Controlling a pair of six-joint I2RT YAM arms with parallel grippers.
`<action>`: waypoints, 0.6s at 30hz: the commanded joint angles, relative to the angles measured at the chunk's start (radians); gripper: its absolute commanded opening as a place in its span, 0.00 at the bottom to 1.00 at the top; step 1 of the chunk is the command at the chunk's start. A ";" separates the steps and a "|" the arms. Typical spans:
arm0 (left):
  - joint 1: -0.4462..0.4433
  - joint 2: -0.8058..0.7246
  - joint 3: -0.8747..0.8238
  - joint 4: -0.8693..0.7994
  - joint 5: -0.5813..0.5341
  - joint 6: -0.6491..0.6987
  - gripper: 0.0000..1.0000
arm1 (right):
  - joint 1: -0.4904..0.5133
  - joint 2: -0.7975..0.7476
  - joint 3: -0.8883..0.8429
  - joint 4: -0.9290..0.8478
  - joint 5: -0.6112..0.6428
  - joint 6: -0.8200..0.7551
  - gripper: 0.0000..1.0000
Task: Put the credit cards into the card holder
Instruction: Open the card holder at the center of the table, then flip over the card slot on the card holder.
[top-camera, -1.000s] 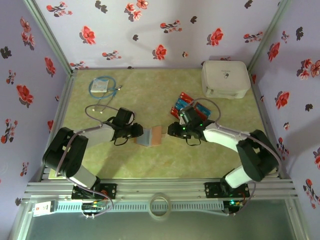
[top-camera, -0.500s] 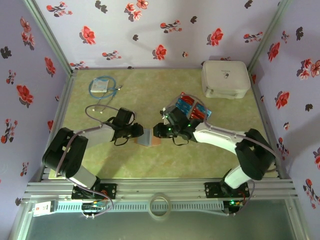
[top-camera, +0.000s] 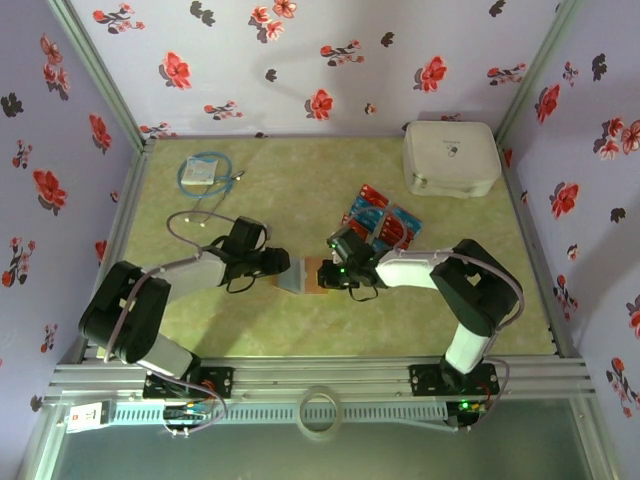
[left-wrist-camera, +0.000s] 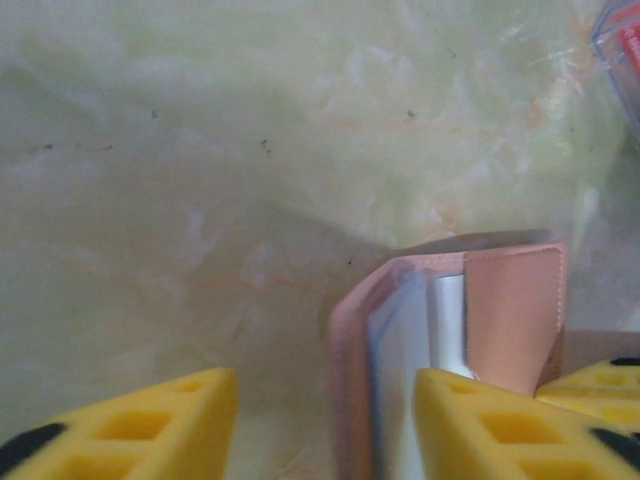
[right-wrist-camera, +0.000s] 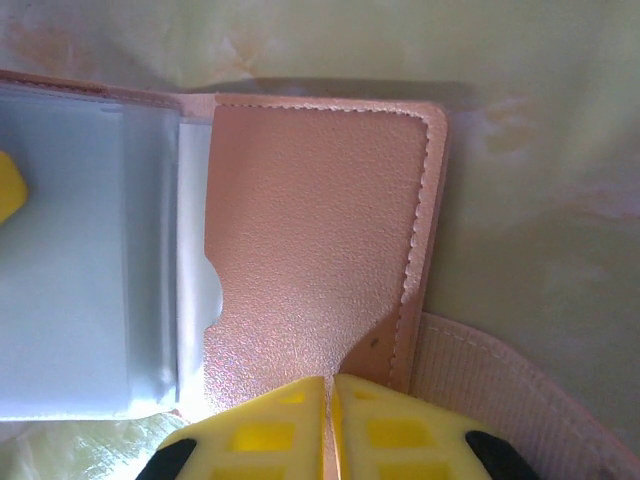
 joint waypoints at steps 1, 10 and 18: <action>0.018 -0.056 -0.030 0.037 0.016 -0.018 0.58 | -0.001 0.014 -0.041 -0.003 0.029 0.017 0.11; 0.100 -0.081 -0.138 0.245 0.141 -0.126 0.53 | -0.002 0.028 -0.064 0.020 0.028 0.028 0.11; 0.123 -0.085 -0.177 0.329 0.160 -0.174 0.48 | -0.002 0.035 -0.065 0.026 0.026 0.030 0.10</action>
